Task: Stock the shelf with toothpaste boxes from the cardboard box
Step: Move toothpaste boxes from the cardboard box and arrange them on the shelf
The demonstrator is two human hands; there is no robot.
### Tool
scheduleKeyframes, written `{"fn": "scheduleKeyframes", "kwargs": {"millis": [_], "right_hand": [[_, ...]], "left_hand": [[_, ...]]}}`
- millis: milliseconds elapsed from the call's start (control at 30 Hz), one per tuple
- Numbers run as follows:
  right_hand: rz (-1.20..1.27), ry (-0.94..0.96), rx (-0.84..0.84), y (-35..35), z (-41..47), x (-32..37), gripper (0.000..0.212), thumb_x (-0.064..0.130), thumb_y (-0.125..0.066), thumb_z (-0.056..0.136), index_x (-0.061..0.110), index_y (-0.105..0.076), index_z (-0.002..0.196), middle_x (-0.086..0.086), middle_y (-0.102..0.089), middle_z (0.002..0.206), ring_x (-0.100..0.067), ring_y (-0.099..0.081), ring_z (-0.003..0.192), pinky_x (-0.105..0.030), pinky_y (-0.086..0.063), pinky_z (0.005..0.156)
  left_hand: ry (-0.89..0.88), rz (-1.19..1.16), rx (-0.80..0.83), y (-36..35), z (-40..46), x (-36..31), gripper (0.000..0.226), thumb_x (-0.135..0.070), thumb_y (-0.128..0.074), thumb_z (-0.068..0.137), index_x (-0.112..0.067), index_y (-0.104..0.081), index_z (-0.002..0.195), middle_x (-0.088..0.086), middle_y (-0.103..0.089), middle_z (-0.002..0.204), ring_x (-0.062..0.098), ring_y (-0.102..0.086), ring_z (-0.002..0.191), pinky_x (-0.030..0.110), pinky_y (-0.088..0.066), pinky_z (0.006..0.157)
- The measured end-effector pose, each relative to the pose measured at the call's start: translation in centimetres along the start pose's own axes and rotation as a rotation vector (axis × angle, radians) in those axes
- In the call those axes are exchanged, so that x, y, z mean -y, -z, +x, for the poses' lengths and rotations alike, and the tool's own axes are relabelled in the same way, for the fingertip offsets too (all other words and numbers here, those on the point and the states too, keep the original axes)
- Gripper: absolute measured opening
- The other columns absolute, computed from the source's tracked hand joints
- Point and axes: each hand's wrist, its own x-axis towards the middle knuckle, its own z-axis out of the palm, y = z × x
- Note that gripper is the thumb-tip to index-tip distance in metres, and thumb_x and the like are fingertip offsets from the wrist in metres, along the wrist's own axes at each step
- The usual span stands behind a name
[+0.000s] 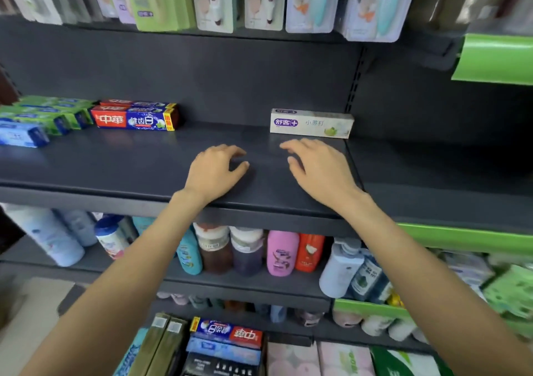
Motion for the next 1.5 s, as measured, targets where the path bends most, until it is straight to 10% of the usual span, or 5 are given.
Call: {"fn": "scheduleKeyframes", "kwargs": {"millis": [233, 467, 633, 1067, 1500], "right_hand": [[0.159, 0.189, -0.287, -2.6, -12.1, 5.9, 0.019, 0.016, -0.051, 0.092, 0.013, -0.07, 0.097, 0.001, -0.066, 0.075, -0.02, -0.061, 0.066, -0.034, -0.051, 0.059], [0.21, 0.117, 0.309, -13.6, -23.2, 9.9, 0.026, 0.03, -0.047, 0.082, 0.02, -0.067, 0.097, 0.003, -0.067, 0.082, -0.019, -0.066, 0.076, -0.027, -0.051, 0.057], [0.123, -0.037, 0.808, -22.6, -26.7, 10.5, 0.048, 0.027, -0.054, 0.089, 0.013, -0.046, 0.134, -0.008, -0.054, 0.126, -0.029, -0.049, 0.118, -0.038, -0.041, 0.1], [-0.102, -0.134, 0.821, -33.9, -25.9, 10.7, 0.035, 0.022, -0.057, 0.09, 0.012, -0.047, 0.121, -0.009, -0.054, 0.123, -0.026, -0.054, 0.112, -0.036, -0.051, 0.085], [0.388, -0.404, 0.578, -19.3, -24.5, 17.9, 0.044, 0.033, -0.073, 0.076, 0.024, -0.058, 0.116, 0.005, -0.064, 0.113, -0.021, -0.062, 0.098, -0.033, -0.048, 0.073]], "left_hand": [[-0.176, -0.27, -0.438, -0.3, -13.9, -2.6, 0.014, -0.021, -0.052, 0.088, -0.012, -0.059, 0.098, -0.006, -0.055, 0.076, 0.014, -0.049, 0.068, 0.025, -0.038, 0.067], [0.102, -0.206, 0.166, -8.8, -27.5, 6.2, 0.028, -0.028, -0.049, 0.086, -0.018, -0.058, 0.111, -0.001, -0.063, 0.097, 0.02, -0.056, 0.094, 0.031, -0.043, 0.078], [0.221, -0.073, 0.573, -14.2, -33.8, 10.8, 0.045, -0.03, -0.06, 0.076, -0.015, -0.058, 0.119, 0.01, -0.062, 0.109, 0.033, -0.057, 0.104, 0.039, -0.047, 0.086], [0.232, -0.026, 0.5, -21.8, -32.5, 13.9, 0.059, -0.028, -0.062, 0.084, -0.017, -0.04, 0.138, 0.005, -0.044, 0.137, 0.024, -0.04, 0.127, 0.036, -0.034, 0.104], [1.284, -1.198, 0.224, -13.0, -31.0, 6.3, 0.103, -0.06, -0.078, 0.056, -0.045, -0.018, 0.139, 0.002, -0.042, 0.137, 0.027, -0.057, 0.113, 0.048, -0.052, 0.089]]}}
